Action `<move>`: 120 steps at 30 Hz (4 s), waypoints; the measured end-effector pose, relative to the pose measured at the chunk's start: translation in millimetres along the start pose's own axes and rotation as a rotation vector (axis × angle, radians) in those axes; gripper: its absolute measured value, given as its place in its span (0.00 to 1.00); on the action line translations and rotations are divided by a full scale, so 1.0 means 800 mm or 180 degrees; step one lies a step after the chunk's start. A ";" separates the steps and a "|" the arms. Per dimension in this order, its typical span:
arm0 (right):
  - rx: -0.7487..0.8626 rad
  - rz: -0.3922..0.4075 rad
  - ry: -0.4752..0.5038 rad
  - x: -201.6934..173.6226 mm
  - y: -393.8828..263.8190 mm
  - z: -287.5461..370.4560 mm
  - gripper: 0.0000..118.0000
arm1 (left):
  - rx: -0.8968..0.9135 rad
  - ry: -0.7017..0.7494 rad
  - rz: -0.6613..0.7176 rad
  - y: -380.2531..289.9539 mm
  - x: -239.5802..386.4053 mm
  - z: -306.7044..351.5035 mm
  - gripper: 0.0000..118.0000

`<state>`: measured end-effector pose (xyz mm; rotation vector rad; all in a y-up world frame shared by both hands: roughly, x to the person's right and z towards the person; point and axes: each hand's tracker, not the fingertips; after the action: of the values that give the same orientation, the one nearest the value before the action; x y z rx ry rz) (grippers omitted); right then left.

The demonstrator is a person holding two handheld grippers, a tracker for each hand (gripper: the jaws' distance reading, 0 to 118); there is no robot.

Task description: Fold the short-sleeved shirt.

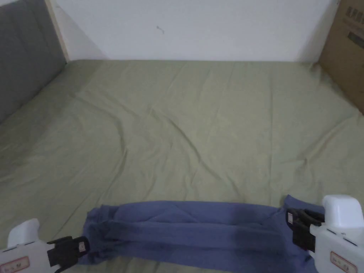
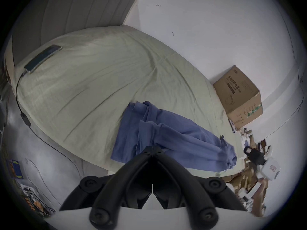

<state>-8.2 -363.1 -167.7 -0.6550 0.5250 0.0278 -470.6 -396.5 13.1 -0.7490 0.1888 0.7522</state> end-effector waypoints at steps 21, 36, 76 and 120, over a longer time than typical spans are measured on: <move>-0.0523 -0.0107 0.0224 -0.044 -0.015 -0.063 0.00 | -0.0812 -0.1109 0.0977 0.065 -0.083 -0.123 0.96; -0.0420 -0.0304 0.0119 0.002 -0.013 -0.033 0.00 | -0.0414 -0.0598 0.0592 0.078 -0.037 -0.073 0.04; -0.0289 -0.0907 0.0035 0.103 -0.047 0.011 0.00 | -0.1302 -0.0538 -0.0908 -0.027 0.280 -0.227 0.01; -0.0070 -0.0531 -0.0172 0.064 -0.015 -0.008 0.00 | -0.2003 -0.1721 0.0197 0.010 0.130 -0.267 0.97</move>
<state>35.3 -383.6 -189.1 -0.7159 0.4174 -0.1055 -378.6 -479.6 -189.6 -1.1000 -0.5413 1.0616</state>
